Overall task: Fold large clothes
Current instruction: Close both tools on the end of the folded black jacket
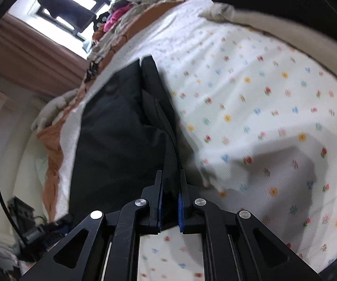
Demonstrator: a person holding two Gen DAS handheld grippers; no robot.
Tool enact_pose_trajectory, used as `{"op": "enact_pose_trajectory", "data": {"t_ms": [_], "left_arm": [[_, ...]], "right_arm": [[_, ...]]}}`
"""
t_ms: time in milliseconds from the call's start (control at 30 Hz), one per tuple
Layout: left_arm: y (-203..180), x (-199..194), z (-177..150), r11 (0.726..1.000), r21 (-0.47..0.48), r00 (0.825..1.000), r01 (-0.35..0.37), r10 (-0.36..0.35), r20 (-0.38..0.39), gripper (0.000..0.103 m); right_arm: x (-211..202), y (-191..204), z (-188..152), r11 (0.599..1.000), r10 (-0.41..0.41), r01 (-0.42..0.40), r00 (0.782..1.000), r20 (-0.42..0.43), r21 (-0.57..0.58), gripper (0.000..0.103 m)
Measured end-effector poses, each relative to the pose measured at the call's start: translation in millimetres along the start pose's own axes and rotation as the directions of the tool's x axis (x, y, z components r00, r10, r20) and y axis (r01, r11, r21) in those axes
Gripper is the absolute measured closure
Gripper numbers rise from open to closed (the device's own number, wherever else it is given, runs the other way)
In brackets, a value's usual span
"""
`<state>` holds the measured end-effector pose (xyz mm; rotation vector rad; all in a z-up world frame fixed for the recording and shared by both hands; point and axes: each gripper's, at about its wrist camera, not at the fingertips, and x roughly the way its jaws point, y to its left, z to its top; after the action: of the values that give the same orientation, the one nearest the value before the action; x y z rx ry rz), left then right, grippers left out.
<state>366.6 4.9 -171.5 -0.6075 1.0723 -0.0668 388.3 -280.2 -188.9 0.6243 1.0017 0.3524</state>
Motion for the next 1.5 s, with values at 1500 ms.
{"op": "enact_pose_trajectory", "data": {"t_ms": [1500], "left_arm": [[34.2,-63.0,-68.0,0.994,-0.018,0.994,0.109,-0.109,-0.012,0.077]], "right_arm": [[-31.2,44.0,-78.0,0.985,0.03,-0.059,0.984,-0.176,-0.159,0.086]]}}
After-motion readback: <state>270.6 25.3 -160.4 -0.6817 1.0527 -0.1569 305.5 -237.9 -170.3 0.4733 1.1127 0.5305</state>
